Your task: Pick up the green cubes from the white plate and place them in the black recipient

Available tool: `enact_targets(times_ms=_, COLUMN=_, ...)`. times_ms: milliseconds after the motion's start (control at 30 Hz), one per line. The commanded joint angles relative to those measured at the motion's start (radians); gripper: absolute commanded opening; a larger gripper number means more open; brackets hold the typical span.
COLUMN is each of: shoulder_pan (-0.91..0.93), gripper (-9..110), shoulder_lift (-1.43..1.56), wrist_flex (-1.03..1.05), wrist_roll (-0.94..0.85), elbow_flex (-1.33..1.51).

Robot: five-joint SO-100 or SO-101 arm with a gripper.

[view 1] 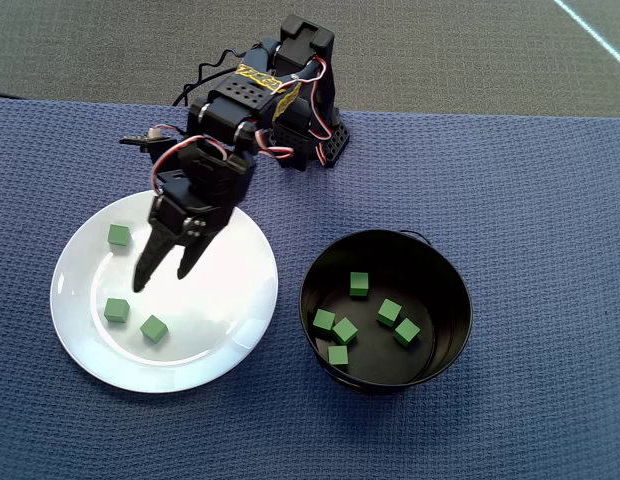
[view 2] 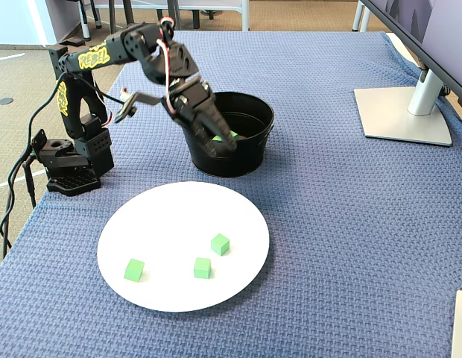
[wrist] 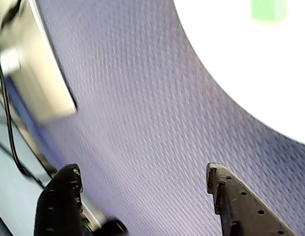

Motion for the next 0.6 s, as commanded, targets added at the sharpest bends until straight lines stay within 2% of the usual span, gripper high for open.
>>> enact_targets(times_ms=0, shoulder_pan=0.051, gripper=23, shoulder_lift=0.04, wrist_flex=-0.052, wrist_roll=0.072, elbow_flex=0.018)
enact_targets(times_ms=167, shoulder_pan=0.081, gripper=30, shoulder_lift=-0.02, wrist_flex=-0.023, wrist_roll=0.285, elbow_flex=-0.006)
enact_targets(times_ms=300, shoulder_pan=0.077, gripper=32, shoulder_lift=-0.061, wrist_flex=0.038, wrist_roll=0.391, elbow_flex=-0.011)
enact_targets(times_ms=433, shoulder_pan=0.038, gripper=31, shoulder_lift=-0.054, wrist_flex=-0.015, wrist_roll=0.339, elbow_flex=0.091)
enact_targets(times_ms=567, shoulder_pan=0.031, gripper=33, shoulder_lift=-0.034, wrist_flex=-0.192, wrist_roll=0.106, elbow_flex=0.221)
